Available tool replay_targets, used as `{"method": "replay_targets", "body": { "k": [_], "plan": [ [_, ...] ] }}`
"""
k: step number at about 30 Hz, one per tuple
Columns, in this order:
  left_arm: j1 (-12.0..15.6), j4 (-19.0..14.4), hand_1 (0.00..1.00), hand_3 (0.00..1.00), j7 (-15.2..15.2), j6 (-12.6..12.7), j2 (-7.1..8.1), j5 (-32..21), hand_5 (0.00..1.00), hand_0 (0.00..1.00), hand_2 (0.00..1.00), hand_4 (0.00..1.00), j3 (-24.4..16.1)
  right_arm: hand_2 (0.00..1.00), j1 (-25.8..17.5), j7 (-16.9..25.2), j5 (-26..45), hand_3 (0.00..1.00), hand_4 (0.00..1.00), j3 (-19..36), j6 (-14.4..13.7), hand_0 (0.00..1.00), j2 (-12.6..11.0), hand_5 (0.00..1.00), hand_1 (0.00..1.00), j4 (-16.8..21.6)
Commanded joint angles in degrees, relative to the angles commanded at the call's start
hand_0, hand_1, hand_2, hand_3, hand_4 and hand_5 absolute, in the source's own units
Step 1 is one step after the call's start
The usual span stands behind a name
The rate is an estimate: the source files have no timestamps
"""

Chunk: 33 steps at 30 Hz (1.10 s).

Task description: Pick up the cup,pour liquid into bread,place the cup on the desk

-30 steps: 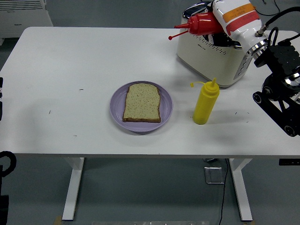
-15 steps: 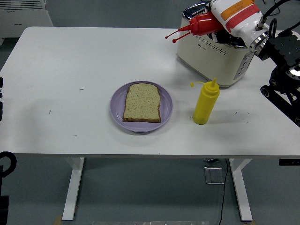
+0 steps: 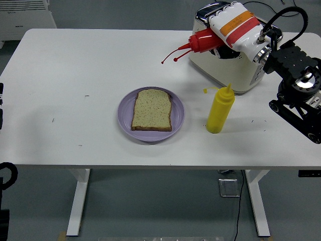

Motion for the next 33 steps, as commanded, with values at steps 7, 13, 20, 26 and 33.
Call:
{"method": "replay_targets", "body": {
  "k": [7, 13, 20, 26, 33],
  "plan": [
    [-0.15, 0.02, 0.743, 0.683, 0.0, -0.03, 0.0, 0.01, 0.998, 0.787, 0.735, 0.565, 0.11, 0.265, 0.77, -0.39, 0.0, 0.357, 0.751, -2.75, 0.91, 0.123, 1.06, 0.161, 0.103, -0.68],
    [-0.23, 0.04, 0.743, 0.683, -0.01, -0.08, 0.0, 0.0, 0.998, 0.787, 0.735, 0.565, 0.23, 0.272, 1.09, -1.17, 0.0, 0.36, 0.745, -9.39, 1.1, 0.13, 2.22, 0.154, 0.104, -2.05],
    [0.11, -0.01, 0.743, 0.683, -0.03, 0.04, 0.0, -0.04, 0.998, 0.787, 0.734, 0.567, -0.13, 0.275, 0.33, -1.73, 0.0, 0.364, 0.741, -1.51, -0.44, 0.131, 1.35, 0.15, 0.114, -0.59],
    [-0.06, 0.04, 0.743, 0.683, -0.02, 0.0, 0.0, -0.06, 0.998, 0.787, 0.734, 0.567, 0.12, 0.275, -1.14, -1.6, 0.0, 0.364, 0.741, 4.15, -2.42, 0.131, 1.76, 0.15, 0.114, 0.58],
    [-0.07, 0.08, 0.743, 0.683, -0.03, 0.01, 0.0, -0.09, 0.998, 0.786, 0.735, 0.566, 0.27, 0.279, -3.61, -1.78, 0.0, 0.363, 0.738, 5.89, -4.37, 0.135, 2.28, 0.149, 0.118, 1.37]
  ]
}}
